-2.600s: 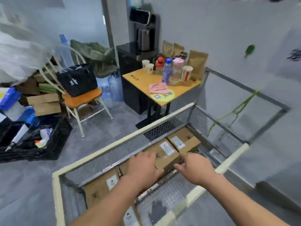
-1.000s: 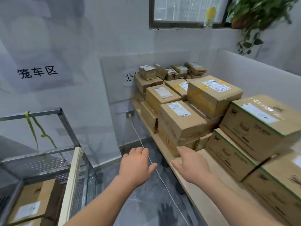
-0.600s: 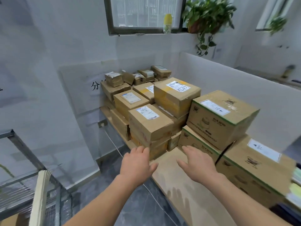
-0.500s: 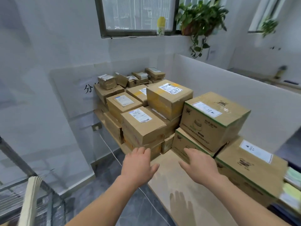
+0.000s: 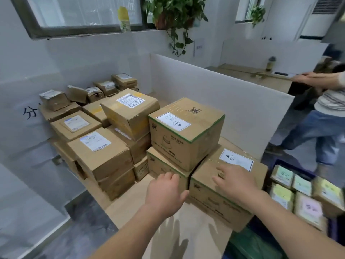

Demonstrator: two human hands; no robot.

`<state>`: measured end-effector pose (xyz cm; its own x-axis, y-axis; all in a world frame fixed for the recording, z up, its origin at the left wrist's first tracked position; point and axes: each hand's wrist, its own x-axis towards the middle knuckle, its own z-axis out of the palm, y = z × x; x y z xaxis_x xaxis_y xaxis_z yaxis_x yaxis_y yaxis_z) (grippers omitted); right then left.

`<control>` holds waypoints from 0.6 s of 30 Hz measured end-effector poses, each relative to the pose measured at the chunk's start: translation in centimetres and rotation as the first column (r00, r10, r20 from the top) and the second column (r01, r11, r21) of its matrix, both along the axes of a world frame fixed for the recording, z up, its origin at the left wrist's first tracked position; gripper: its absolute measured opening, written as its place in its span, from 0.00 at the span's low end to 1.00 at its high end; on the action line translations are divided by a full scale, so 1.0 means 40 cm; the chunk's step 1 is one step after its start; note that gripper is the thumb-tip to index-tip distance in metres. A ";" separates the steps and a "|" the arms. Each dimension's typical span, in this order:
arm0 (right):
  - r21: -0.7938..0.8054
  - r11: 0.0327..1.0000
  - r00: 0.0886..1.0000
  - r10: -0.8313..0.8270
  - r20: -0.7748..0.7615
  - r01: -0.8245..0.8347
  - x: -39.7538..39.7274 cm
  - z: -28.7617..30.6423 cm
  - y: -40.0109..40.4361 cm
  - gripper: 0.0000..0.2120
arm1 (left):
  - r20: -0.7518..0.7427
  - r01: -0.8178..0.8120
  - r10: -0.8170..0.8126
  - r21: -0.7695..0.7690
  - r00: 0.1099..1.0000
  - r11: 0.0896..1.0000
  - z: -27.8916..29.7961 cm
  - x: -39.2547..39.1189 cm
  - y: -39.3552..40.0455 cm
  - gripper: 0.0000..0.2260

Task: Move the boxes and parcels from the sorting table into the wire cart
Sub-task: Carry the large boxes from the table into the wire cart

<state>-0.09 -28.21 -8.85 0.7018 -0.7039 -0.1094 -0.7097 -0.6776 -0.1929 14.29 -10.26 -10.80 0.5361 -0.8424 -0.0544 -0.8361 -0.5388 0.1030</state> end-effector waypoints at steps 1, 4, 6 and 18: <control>0.007 1.000 1.000 -0.022 -0.022 0.022 -0.015 -0.015 -0.036 0.22 | -0.005 0.008 -0.008 0.011 1.000 1.000 -0.003 -0.015 -0.022 0.27; 0.023 0.998 0.992 -0.062 -0.114 0.065 -0.051 -0.061 -0.144 0.21 | -0.038 0.019 -0.017 0.055 0.999 0.998 -0.017 -0.057 -0.078 0.25; 0.021 0.998 0.985 -0.062 -0.163 0.066 -0.066 -0.085 -0.209 0.22 | -0.052 0.022 -0.018 0.078 0.998 0.997 -0.027 -0.081 -0.103 0.25; 0.210 0.971 0.965 -0.058 -0.255 0.113 -0.080 -0.170 -0.442 0.62 | -0.130 -0.005 0.030 0.192 0.991 0.981 -0.121 -0.126 -0.106 0.25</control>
